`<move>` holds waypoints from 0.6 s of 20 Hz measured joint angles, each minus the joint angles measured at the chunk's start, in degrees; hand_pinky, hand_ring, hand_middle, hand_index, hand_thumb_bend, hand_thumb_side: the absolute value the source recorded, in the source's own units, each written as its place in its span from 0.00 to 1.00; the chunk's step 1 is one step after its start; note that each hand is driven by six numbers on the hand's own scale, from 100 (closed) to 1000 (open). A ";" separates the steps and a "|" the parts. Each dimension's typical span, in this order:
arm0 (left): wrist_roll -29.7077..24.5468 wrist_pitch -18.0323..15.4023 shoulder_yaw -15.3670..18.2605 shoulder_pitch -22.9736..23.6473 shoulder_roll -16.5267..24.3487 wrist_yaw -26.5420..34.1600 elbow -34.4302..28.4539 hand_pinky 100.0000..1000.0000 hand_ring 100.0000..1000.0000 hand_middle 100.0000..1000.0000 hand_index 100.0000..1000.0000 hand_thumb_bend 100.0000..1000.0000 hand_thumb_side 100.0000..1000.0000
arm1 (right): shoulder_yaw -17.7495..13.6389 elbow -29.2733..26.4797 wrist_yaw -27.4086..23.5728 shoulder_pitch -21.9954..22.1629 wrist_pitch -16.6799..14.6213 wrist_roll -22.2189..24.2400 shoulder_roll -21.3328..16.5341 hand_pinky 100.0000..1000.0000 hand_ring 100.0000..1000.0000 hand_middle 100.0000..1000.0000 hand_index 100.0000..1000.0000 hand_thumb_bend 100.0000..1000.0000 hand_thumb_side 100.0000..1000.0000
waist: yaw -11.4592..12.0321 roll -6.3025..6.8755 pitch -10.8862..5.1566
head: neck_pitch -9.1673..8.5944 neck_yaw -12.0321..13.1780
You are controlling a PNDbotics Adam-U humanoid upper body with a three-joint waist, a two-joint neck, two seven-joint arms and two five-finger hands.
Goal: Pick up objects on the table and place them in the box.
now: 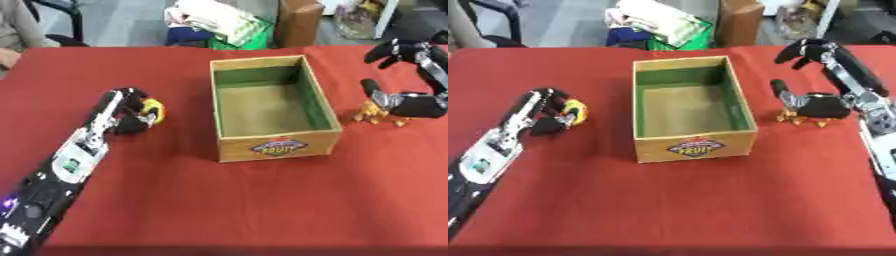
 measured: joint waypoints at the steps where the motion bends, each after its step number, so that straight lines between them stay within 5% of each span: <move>1: 0.04 0.04 -0.01 -0.05 -0.01 -0.71 0.14 0.65 0.58 0.48 0.71 0.16 0.11 | 0.00 0.01 0.00 0.00 -0.03 0.03 0.00 0.61 0.73 0.66 0.69 0.12 0.33 | -0.02 0.00 0.00 | 0.00 0.01; 12: -0.75 1.43 -0.33 -0.51 0.16 -10.04 0.23 0.59 0.48 0.40 0.62 0.00 0.11 | 0.00 0.21 0.00 0.00 -0.08 0.08 0.01 0.61 0.73 0.66 0.69 0.11 0.33 | -0.15 0.04 -0.06 | 0.00 0.04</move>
